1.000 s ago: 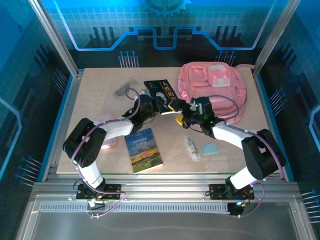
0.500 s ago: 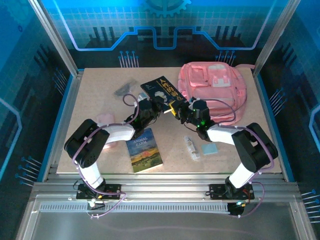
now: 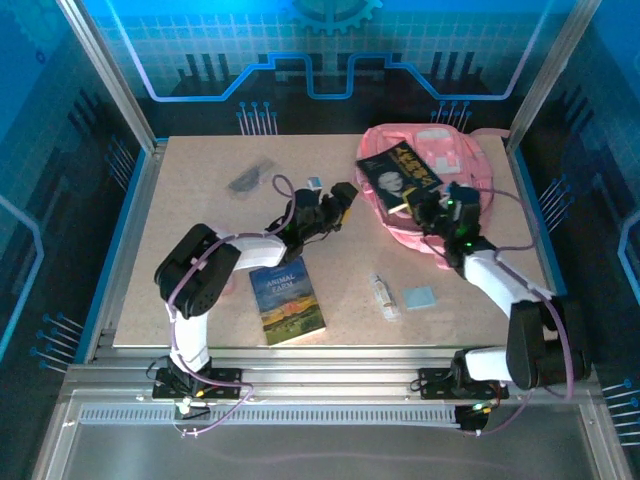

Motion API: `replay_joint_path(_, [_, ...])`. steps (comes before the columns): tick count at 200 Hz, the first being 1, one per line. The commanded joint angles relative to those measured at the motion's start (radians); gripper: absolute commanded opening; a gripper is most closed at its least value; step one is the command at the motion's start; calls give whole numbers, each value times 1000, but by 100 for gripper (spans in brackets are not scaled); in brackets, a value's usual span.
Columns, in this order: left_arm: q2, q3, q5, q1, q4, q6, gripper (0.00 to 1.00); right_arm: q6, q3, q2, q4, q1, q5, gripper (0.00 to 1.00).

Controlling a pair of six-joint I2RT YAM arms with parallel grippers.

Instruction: Pack books, pencil case, and school supplies into a backpack

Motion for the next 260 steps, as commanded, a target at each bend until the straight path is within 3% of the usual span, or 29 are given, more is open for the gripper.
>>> replay_joint_path(1, [77, 88, 83, -26, -131, 105, 77, -203, 69, -85, -175, -123, -73, 0])
replay_joint_path(44, [216, 325, 79, -72, -375, 236, 76, -296, 100, -140, -285, -349, -199, 0])
replay_joint_path(92, [398, 585, 76, -83, -550, 310, 63, -295, 45, -218, -291, -438, -221, 0])
replay_joint_path(104, [443, 660, 78, -83, -593, 333, 51, -299, 36, -235, -300, -448, -220, 0])
replay_joint_path(128, [472, 711, 73, -75, -617, 354, 10, -330, 33, -260, -350, -461, -211, 0])
replay_joint_path(135, [462, 698, 65, -70, -613, 356, 0, -343, 35, -266, -374, -465, -201, 0])
replay_joint_path(201, [189, 257, -30, -13, -403, 304, 0, -431, -63, -234, -377, -491, -97, 0])
replay_joint_path(260, [-67, -94, -26, 5, -346, 284, 0, -404, -79, 30, -206, -456, -270, 0])
